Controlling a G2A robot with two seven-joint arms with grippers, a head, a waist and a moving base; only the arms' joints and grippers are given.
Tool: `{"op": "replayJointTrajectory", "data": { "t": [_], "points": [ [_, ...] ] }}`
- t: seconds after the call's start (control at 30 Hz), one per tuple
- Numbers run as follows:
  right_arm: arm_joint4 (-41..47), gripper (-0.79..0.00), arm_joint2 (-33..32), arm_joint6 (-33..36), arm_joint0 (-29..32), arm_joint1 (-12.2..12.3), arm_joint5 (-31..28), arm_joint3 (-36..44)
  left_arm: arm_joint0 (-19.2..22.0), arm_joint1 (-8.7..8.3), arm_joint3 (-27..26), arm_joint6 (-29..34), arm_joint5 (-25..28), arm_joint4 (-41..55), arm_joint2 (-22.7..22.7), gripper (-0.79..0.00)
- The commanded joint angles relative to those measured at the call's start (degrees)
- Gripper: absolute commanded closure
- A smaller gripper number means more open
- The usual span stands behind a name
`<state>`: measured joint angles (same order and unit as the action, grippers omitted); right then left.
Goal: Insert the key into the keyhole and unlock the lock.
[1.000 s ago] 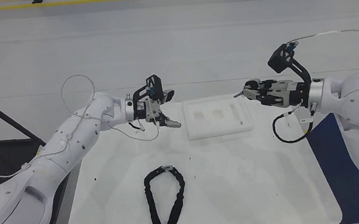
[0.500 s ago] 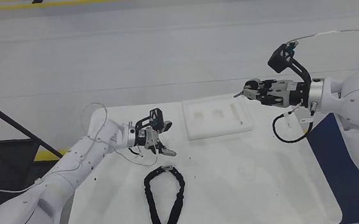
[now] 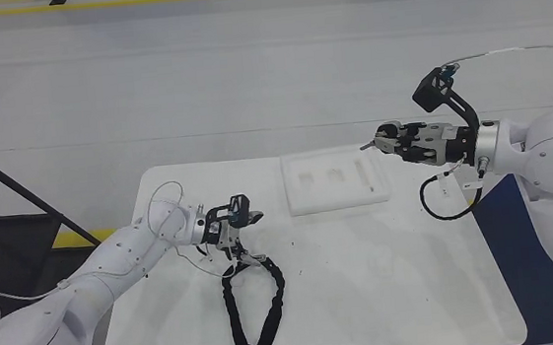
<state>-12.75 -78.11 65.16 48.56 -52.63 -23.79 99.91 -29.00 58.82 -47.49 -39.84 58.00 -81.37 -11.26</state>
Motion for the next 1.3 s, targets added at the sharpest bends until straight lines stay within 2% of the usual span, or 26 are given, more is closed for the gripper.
{"op": "replayJointTrajectory", "data": {
  "t": [0.0, 0.5, 0.6, 0.73, 1.0, 1.27],
  "points": [
    [0.0, 0.0, 0.0, 0.0, 0.0, 0.0, 0.0, 0.0, 0.4, -0.03, 0.3, -1.8, 0.0, -1.3, 0.9, -0.785],
    [0.0, 0.0, 0.0, 0.0, 0.0, 0.0, 0.0, 0.0, 0.4, -0.03, 0.3, -1.8, 0.0, -1.3, 0.9, -0.785],
    [0.0, 0.0, 0.0, 0.0, 0.0, 0.0, 0.0, 0.0, -0.7, -0.17, 0.6, 0.1, -1.8, -0.5, 0.2, -0.785],
    [0.0, 0.0, 0.0, 0.0, 0.0, 0.0, 0.0, 0.0, -1.9, -0.74, 1.4, -1.1, -0.8, -0.8, -0.6, -0.785],
    [0.0, 0.0, 0.0, 0.0, 0.0, 0.0, 0.0, 0.0, -4.0, -1.38, 1.4, -2.7, -4.7, -7.4, -0.5, -0.785],
    [0.0, 0.0, 0.0, 0.0, 0.0, 0.0, 0.0, 0.0, -4.9, -0.81, 1.4, -1.4, -7.1, -8.9, -1.5, -0.785]
  ]
}}
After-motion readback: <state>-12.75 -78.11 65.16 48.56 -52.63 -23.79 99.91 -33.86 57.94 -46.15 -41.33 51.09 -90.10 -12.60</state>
